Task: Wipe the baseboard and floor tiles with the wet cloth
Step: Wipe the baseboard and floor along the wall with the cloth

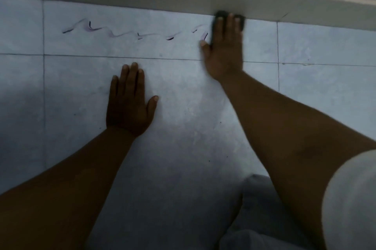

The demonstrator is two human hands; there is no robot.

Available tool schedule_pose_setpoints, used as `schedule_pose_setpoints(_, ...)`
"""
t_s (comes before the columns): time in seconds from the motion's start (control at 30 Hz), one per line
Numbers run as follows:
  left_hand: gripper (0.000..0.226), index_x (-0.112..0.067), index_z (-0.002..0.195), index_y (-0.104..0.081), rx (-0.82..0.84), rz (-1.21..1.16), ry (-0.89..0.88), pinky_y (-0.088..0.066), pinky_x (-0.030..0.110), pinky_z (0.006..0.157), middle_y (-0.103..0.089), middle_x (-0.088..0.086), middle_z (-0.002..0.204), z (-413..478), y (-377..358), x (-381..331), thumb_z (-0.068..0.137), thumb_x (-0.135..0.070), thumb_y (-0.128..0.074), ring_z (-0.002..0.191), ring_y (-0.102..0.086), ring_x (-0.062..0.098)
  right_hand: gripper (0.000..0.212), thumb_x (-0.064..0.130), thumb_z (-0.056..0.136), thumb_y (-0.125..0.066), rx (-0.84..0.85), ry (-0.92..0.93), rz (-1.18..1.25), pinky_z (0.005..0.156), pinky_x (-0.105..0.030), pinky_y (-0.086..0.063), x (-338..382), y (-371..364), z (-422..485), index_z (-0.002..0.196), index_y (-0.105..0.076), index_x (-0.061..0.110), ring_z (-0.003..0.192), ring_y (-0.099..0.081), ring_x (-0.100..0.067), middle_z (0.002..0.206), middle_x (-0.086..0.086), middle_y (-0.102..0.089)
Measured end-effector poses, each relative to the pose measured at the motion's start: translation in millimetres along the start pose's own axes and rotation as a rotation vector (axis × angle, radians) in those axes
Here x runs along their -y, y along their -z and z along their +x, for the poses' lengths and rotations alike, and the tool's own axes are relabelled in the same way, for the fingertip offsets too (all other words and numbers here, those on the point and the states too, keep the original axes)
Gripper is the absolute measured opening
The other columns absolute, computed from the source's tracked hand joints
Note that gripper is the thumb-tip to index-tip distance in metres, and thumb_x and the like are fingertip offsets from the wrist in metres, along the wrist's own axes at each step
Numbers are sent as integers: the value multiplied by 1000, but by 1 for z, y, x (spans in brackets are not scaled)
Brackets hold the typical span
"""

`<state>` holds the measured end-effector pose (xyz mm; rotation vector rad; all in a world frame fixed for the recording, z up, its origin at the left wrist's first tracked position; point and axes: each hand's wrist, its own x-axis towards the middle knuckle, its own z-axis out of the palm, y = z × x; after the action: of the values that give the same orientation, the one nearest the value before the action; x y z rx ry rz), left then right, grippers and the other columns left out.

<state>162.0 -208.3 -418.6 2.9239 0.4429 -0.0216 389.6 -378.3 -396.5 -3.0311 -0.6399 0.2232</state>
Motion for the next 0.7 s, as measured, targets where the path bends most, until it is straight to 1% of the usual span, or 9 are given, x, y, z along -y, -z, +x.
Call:
schedule_pose_setpoints(0.07,75,-3,154,-25,13,-8,6,-12,51,124,-18,17,164,1,1,0,98,-51,-35,153,-13,34,74,55,97,-25,-10,195,23,122,-50,-12,31,-9,-14,154,-21,8,150,-10,-39,161,-20,-15)
schedule_pose_setpoints(0.1,75,-3,154,-25,15,-17,4,-12,51,124,-18,17,164,1,2,1,98,-51,-36,153,-13,34,70,53,98,-26,-5,263,46,122,-49,-12,38,-11,-21,154,-22,11,150,-10,-36,162,-17,-16)
schedule_pose_setpoints(0.17,76,-3,154,-25,18,-32,3,-12,50,124,-18,16,164,1,4,1,98,-51,-36,153,-13,33,64,48,101,-27,17,342,57,122,-49,-13,30,-11,-32,155,-22,15,151,-10,-31,163,-12,-17)
schedule_pose_setpoints(0.23,76,-3,155,-24,23,-27,6,-11,50,124,-18,16,164,1,4,1,98,-52,-36,153,-12,33,62,44,102,-27,27,354,11,122,-49,-11,2,-11,-43,155,-20,14,152,-9,-28,163,-11,-16)
schedule_pose_setpoints(0.3,76,-3,154,-24,22,-22,9,-11,49,124,-18,16,164,1,4,0,97,-51,-36,153,-12,33,64,44,102,-27,24,266,-24,124,-47,-7,-33,-11,-61,156,-13,12,152,-5,-27,164,-12,-10)
schedule_pose_setpoints(0.37,76,-3,154,-24,28,-32,15,-11,50,124,-17,16,164,1,4,0,97,-51,-36,153,-11,32,67,47,102,-25,21,103,-47,124,-46,-4,-66,-9,-80,156,-9,9,152,-1,-28,164,-13,-6)
schedule_pose_setpoints(0.47,76,-3,154,-24,32,-34,20,-11,50,124,-17,16,164,1,5,-1,97,-51,-35,153,-11,32,69,48,101,-20,31,-111,-126,123,-48,-7,-107,-1,-92,156,-8,7,152,-1,-31,164,-14,-5)
schedule_pose_setpoints(0.6,76,-2,154,-24,34,-16,17,-12,51,124,-17,16,164,1,5,-1,97,-51,-36,153,-12,33,72,50,100,-15,90,-311,-303,122,-51,-4,-143,13,-61,155,-9,3,151,-1,-36,163,-18,-8)
schedule_pose_setpoints(0.7,76,-2,154,-24,33,-25,15,-12,51,124,-18,17,164,2,5,-2,97,-51,-36,153,-12,33,79,50,98,-14,112,-431,-318,123,-49,-5,-141,19,-22,151,-11,-8,150,-1,-40,160,-27,-10)
